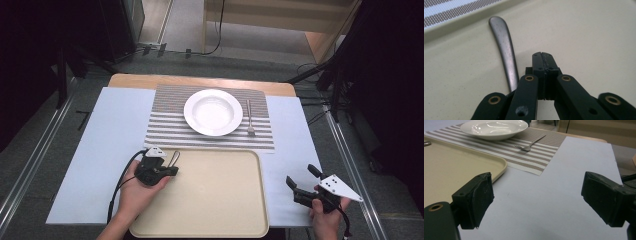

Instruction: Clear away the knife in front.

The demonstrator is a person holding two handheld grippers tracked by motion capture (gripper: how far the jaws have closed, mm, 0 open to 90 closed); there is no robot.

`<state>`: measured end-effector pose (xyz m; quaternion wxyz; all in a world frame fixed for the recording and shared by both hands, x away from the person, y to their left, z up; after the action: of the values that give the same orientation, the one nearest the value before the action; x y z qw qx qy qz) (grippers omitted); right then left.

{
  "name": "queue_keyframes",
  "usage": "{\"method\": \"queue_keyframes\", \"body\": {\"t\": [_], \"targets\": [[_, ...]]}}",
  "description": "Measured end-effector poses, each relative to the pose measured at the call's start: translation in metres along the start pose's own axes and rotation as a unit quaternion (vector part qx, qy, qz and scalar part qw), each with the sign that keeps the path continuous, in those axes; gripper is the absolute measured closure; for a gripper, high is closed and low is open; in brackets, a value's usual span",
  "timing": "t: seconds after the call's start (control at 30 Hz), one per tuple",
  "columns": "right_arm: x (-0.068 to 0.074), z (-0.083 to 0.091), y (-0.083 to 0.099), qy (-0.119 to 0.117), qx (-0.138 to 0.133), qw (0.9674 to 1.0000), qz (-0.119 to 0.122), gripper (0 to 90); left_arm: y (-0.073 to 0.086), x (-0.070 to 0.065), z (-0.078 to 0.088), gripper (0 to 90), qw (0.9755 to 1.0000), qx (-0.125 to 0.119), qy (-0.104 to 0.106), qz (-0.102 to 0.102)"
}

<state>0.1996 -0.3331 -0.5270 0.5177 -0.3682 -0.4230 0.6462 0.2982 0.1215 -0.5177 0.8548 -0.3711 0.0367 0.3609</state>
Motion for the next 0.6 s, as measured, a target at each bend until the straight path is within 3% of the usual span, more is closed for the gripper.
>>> {"method": "queue_keyframes", "body": {"t": [0.37, 0.6], "targets": [[0.000, 0.000, 0.000, 0.000, 0.001, 1.0000, 0.000, 9.9, 0.004, 0.011, 0.008, 89.8, 0.9995, -0.006, -0.005, 0.030], [0.000, 0.000, 0.000, -0.001, 0.000, 1.0000, -0.001, 9.9, 0.009, 0.017, 0.017, 89.8, 0.9989, -0.011, -0.019, 0.043]]}}
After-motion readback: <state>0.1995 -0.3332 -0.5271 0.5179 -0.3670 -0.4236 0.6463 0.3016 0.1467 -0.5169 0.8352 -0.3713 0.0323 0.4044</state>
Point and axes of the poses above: each handheld gripper's, and its own axes: z roughly backward along the jaws, y roughly out of its underside, x roughly to its left, the point moved 3 cm from there along -z, roughly forward along the jaws, and after that the axes turned 9 degrees about y, right-handed, at the moved point
